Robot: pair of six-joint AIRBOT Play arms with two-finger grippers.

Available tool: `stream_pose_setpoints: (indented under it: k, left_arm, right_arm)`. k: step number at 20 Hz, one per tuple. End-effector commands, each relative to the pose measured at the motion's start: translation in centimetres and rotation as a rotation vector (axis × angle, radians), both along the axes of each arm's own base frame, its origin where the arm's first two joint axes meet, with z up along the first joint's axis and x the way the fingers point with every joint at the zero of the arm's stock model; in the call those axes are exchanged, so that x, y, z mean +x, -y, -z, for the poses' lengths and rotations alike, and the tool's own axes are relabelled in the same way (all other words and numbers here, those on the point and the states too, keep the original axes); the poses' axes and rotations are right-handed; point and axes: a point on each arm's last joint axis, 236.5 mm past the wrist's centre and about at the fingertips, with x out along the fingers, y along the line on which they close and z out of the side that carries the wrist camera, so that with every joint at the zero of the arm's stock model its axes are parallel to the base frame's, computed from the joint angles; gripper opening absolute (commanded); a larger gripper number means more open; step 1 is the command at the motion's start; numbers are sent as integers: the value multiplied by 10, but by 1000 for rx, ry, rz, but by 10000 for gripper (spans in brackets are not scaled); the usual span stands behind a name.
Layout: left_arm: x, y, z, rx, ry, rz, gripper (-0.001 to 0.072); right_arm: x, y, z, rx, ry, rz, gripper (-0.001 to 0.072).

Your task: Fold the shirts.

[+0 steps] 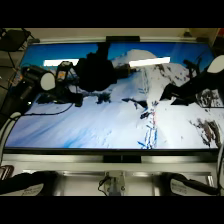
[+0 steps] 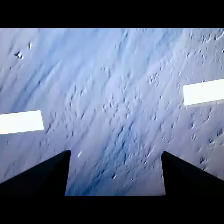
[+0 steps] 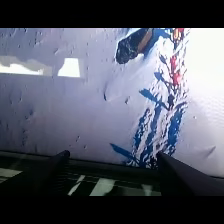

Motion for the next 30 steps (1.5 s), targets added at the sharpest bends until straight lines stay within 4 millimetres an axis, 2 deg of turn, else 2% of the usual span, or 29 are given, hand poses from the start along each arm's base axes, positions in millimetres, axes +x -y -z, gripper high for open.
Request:
stream_pose_setpoints:
  k: [1, 13, 15, 18, 20, 21, 22, 25, 27, 28, 29, 30]
  left_arm:
    - [0, 0, 0, 0, -1, -1, 718]
    - [1, 0, 0, -1, 3, -1, 718]
    - [31, 13, -6, -56, 130, 0, 718]
    - [64, 53, -17, -231, 250, -7, 718]
    - [90, 69, -19, -307, 328, -31, 717]
    - [104, 67, -16, -336, 336, -93, 717]
    - [122, 57, -8, -350, 320, -168, 718]
    - [189, 9, 9, -430, 296, -353, 718]
    - [226, -13, 29, -557, 243, -478, 718]
    - [236, -13, 39, -616, 213, -506, 717]
    - [243, -5, 47, -679, 187, -497, 717]
    - [246, 4, 60, -679, 182, -426, 717]
  right_arm:
    - [0, 0, 0, 0, -1, 0, 664]
    - [0, 0, 0, 0, -1, 0, 664]
    - [13, 1, -1, -3, 51, 18, 664]
    - [34, 3, -5, -6, 137, 48, 663]
    - [41, 5, -6, -9, 166, 58, 663]
    - [44, 5, -7, -11, 177, 61, 663]
    - [46, 7, -7, -17, 188, 62, 663]
    - [51, 8, -8, -19, 207, 69, 663]
    - [51, 8, -8, -24, 210, 57, 664]
    - [50, 8, -8, -23, 211, 52, 664]
    - [50, 7, -8, -21, 211, 51, 663]
    - [49, 6, -8, -21, 210, 40, 663]
